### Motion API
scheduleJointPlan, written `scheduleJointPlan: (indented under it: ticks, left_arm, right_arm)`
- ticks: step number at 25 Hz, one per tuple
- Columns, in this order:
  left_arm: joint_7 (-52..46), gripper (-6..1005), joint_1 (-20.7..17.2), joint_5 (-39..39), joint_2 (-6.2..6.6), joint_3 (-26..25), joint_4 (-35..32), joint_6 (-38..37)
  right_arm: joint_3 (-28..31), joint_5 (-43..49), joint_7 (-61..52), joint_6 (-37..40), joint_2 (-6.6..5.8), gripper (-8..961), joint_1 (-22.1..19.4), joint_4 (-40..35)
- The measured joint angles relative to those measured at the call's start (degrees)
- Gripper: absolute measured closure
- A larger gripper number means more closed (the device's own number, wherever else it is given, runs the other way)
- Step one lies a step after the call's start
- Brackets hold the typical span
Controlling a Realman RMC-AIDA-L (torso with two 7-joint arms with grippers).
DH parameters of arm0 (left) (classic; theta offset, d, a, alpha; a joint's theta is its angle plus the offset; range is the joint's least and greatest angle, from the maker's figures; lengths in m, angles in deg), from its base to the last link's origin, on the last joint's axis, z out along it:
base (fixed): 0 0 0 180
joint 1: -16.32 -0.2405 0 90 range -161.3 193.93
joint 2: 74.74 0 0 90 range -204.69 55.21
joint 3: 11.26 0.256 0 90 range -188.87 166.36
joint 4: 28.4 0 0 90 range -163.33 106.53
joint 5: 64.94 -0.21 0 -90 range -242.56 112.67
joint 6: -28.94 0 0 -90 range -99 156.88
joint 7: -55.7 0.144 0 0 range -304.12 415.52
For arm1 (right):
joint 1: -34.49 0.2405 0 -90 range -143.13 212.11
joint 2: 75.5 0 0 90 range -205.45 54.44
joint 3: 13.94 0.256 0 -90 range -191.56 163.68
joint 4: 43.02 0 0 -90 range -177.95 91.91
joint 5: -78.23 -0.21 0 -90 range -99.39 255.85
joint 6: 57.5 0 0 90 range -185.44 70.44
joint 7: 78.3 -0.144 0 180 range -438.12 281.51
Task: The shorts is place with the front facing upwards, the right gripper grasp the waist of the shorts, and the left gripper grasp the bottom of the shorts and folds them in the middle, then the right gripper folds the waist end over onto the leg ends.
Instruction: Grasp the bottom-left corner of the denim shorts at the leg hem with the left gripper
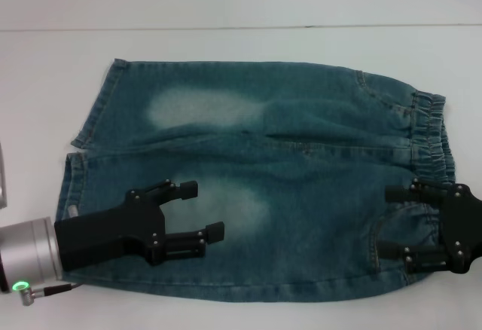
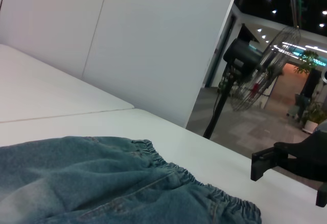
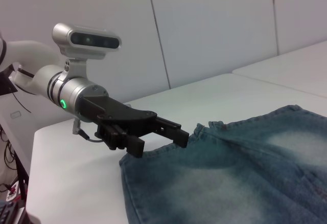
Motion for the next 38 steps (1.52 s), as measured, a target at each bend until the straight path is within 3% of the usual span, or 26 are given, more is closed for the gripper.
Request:
scheduleJointPlan:
  ticks: [14, 18, 26, 33, 38]
  left_arm:
    - [0.0, 71, -1.5, -0.3, 0.03, -1.0, -1.2, -1.0]
    - [-3.6, 73, -2.6, -0.3, -0.03, -5.0, -4.4, -3.8]
    - [-20.1, 76, -9.0, -7.9, -0.09, -9.4, -19.9, -7.0]
    - [-21.5, 80, -10.6, -15.4, 0.01, -18.2, -22.6, -8.8]
    - [-21.6, 89, -12.3, -17.0, -0.11, -21.4, -24.8, -8.7]
  right_arm:
    - [0.3, 0.0, 0.4, 1.2, 0.15, 5, -0.3, -0.2]
    - [0.5, -0.2, 0.7, 1.0, 0.17, 5, -0.2, -0.2]
    - [0.5, -0.2, 0.7, 1.0, 0.16, 4, -0.2, -0.3]
    - [0.5, 0.0, 0.7, 0.9, 0.16, 4, -0.1, -0.4]
    - [0.5, 0.0, 0.7, 0.9, 0.16, 4, -0.2, -0.5]
